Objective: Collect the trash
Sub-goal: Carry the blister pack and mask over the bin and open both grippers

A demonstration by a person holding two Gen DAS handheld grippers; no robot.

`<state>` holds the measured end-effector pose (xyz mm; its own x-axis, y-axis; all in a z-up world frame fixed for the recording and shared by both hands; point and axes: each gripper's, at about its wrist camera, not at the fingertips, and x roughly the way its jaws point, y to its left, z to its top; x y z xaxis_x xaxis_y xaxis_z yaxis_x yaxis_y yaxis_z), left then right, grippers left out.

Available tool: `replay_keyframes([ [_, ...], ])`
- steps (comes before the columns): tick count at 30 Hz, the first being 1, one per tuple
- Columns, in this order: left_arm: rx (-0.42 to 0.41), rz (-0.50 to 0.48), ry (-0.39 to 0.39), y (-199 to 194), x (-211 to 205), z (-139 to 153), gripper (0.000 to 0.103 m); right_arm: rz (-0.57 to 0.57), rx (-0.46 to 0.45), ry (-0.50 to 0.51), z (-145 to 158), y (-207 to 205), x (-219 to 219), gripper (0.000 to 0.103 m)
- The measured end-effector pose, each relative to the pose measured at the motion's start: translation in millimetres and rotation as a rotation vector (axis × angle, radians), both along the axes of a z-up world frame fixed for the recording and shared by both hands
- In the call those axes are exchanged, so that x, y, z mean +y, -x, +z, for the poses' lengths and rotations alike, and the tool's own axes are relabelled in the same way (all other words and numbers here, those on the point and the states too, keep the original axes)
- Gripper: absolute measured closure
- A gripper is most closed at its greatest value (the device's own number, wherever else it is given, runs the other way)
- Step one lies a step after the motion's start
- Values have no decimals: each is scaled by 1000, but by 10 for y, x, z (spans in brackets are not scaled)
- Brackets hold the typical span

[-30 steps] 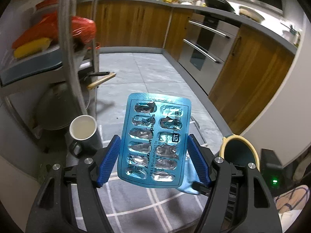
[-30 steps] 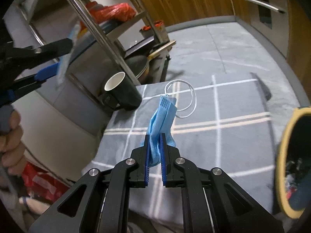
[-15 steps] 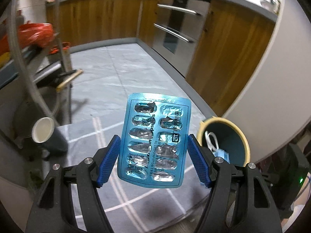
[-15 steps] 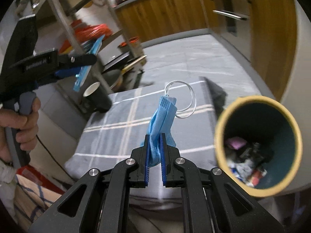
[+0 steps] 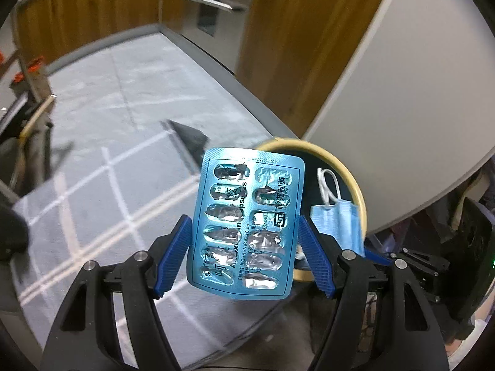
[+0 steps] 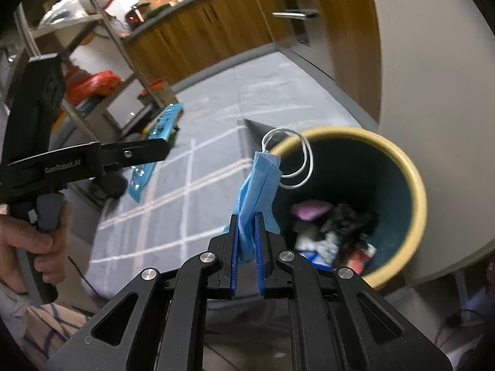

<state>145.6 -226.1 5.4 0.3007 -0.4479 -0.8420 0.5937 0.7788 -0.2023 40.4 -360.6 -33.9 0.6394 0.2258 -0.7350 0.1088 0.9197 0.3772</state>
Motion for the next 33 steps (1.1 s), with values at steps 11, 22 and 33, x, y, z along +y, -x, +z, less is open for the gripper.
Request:
replay_keyframes([
  [11, 98, -6, -74, -119, -687, -652, 34, -58, 111, 14, -442, -154, -266, 88],
  [22, 153, -14, -74, -176, -884, -924, 34, -104, 105, -20, -406, 44, -469, 55],
  [33, 154, -14, -79, -130, -915, -980, 15, -165, 71, -35, -267, 240, -601, 50],
])
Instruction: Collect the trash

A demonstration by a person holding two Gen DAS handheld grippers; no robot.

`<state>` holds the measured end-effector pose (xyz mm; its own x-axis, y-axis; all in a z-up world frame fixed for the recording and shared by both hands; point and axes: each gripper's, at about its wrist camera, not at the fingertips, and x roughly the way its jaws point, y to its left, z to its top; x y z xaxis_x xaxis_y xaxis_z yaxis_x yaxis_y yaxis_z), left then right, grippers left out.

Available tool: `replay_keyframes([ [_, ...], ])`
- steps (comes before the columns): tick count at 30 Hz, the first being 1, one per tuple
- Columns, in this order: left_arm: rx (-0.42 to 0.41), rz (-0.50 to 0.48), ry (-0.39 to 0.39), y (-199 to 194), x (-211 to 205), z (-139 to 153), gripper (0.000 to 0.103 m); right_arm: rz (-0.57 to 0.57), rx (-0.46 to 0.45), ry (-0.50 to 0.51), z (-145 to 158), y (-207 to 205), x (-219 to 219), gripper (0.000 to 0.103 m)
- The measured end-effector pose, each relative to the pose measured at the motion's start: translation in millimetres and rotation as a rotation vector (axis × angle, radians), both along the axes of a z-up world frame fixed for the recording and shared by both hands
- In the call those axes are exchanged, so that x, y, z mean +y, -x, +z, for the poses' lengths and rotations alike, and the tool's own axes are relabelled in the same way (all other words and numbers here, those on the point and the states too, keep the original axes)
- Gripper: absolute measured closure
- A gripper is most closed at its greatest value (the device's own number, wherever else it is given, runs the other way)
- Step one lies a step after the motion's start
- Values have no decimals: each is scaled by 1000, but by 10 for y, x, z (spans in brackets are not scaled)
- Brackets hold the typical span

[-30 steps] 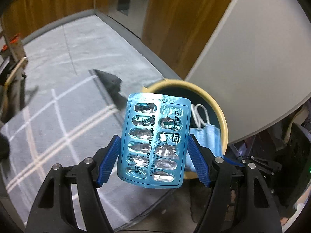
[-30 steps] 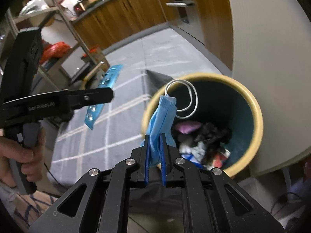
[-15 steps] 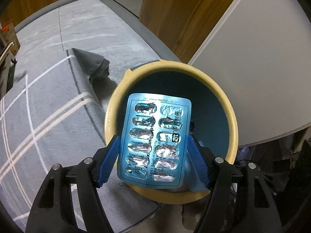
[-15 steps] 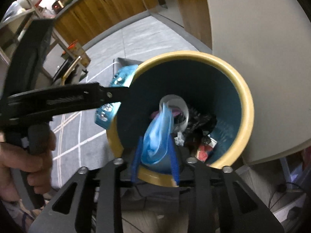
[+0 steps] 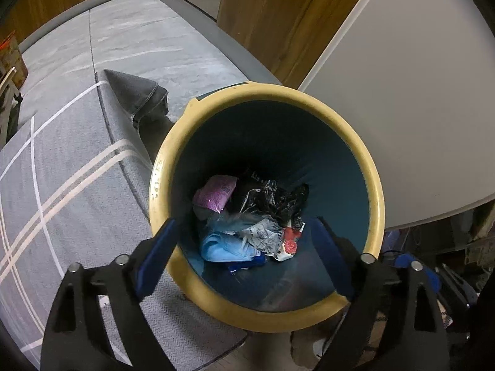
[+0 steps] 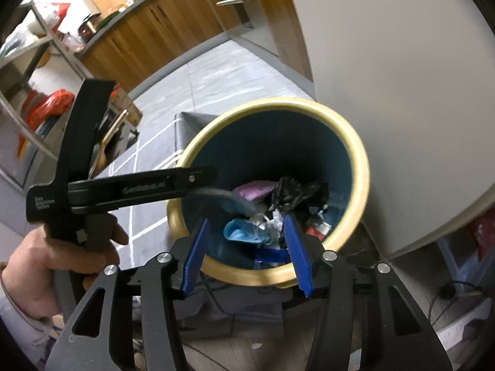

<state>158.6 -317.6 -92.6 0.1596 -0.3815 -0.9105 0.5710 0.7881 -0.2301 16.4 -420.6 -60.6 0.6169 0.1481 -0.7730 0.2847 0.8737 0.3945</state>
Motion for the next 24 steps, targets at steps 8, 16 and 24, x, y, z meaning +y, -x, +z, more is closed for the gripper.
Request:
replay_keyframes([
  [8, -29, 1, 45, 124, 139, 303, 13, -15, -47, 35, 210, 155, 24, 37],
  [16, -230, 31, 38, 477, 482, 802, 6, -39, -134, 125, 520, 484, 83, 11],
  [24, -343, 88, 54, 934, 830, 994, 6, -18, -174, 222, 634, 601, 211, 8],
])
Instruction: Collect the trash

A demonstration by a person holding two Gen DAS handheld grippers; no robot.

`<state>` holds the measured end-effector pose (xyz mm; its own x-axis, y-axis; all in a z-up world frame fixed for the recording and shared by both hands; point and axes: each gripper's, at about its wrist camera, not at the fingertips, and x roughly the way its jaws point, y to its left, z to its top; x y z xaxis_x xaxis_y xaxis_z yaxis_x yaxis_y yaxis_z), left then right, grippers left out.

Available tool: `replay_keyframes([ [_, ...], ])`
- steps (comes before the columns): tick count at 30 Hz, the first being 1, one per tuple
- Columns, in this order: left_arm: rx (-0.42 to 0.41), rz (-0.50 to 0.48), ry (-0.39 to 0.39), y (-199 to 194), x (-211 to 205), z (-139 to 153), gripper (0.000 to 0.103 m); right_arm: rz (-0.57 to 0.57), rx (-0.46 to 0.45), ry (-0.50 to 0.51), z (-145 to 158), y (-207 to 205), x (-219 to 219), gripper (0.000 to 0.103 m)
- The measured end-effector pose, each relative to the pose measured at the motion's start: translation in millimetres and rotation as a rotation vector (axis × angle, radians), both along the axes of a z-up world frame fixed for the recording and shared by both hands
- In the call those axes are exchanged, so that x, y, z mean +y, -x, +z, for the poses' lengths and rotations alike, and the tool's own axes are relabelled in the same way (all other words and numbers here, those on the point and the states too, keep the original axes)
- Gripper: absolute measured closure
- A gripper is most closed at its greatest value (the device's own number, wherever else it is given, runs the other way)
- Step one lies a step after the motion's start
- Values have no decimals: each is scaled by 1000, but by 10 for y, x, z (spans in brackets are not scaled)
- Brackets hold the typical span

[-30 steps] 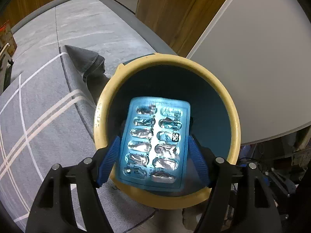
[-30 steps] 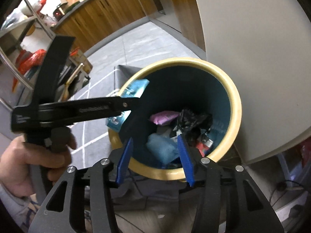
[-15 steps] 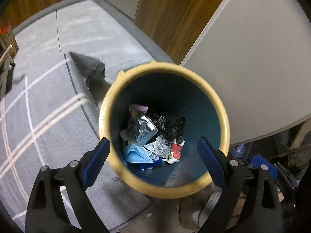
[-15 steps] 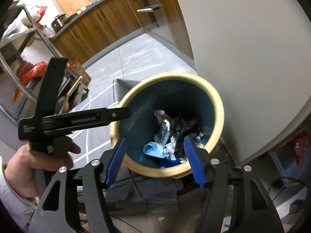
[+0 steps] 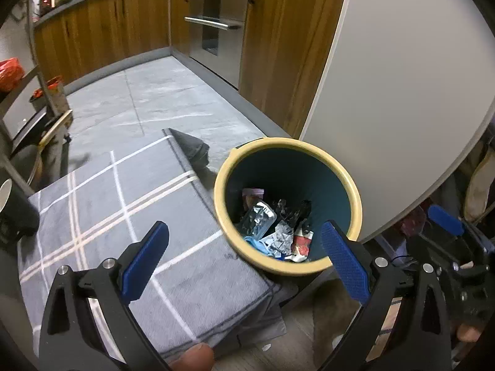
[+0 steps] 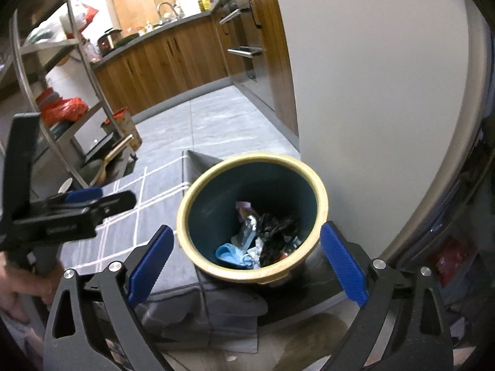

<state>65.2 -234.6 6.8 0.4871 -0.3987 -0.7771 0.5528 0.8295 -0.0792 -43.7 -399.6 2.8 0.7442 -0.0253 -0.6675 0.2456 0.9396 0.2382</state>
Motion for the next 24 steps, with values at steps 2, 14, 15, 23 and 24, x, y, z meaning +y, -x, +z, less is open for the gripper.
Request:
replay_keyframes([
  [2, -11, 17, 9, 73, 69, 3, 6, 7, -6, 26, 22, 22, 36, 7],
  [14, -40, 54, 44, 268, 310, 4, 6, 5, -42, 84, 127, 192, 105, 6],
  [15, -35, 49, 45, 267, 299, -7, 6, 4, -43, 90, 131, 200, 106, 6],
  [23, -47, 17, 34, 330, 200, -23, 6, -5, -38, 80, 110, 217, 94, 5],
  [24, -49, 16, 32, 331, 196, -26, 6, -5, -37, 79, 108, 208, 83, 5],
])
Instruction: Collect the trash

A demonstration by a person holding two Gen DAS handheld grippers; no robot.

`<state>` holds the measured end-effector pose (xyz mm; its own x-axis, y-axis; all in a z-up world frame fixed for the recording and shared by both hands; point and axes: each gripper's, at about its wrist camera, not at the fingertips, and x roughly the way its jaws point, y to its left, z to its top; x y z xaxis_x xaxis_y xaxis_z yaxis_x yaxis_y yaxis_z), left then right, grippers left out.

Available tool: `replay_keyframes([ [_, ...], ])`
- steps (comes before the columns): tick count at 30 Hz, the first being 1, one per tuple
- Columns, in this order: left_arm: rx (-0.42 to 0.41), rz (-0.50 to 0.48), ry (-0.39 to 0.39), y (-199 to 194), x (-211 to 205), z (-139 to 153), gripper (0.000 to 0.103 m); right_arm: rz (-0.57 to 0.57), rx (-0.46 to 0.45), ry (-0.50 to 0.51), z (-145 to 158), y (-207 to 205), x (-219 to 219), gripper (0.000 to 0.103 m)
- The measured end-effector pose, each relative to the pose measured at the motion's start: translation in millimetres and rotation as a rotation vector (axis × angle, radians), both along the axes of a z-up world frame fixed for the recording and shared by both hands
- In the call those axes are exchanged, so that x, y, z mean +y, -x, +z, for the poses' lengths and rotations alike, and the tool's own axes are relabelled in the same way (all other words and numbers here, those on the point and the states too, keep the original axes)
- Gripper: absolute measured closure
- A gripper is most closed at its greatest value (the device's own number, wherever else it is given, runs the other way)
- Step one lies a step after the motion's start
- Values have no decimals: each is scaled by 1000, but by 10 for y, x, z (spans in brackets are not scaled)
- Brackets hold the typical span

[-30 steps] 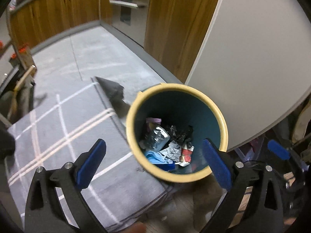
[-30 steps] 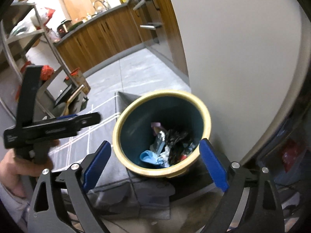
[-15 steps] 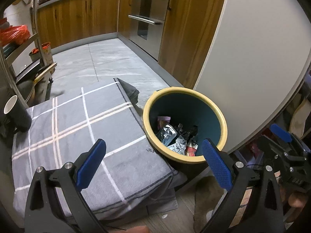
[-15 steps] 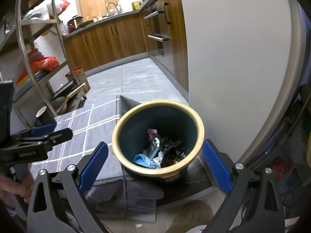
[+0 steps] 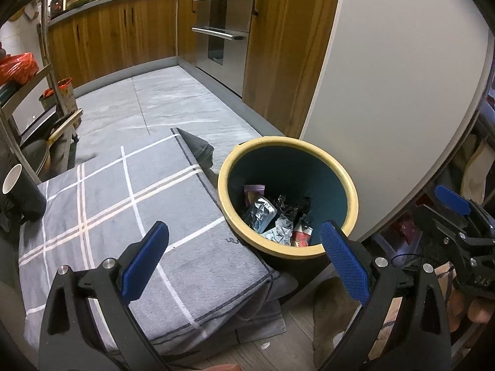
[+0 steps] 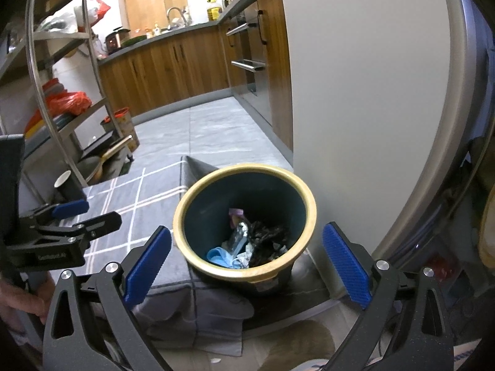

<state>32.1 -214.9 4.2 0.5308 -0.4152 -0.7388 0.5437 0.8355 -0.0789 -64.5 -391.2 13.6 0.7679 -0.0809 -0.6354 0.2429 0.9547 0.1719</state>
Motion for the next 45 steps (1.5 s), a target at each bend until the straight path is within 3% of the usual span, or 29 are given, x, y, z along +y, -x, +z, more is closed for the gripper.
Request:
replay_keyframes([
  [45, -12, -27, 10, 47, -9, 1, 6, 4, 5, 3, -16, -17, -1, 5],
])
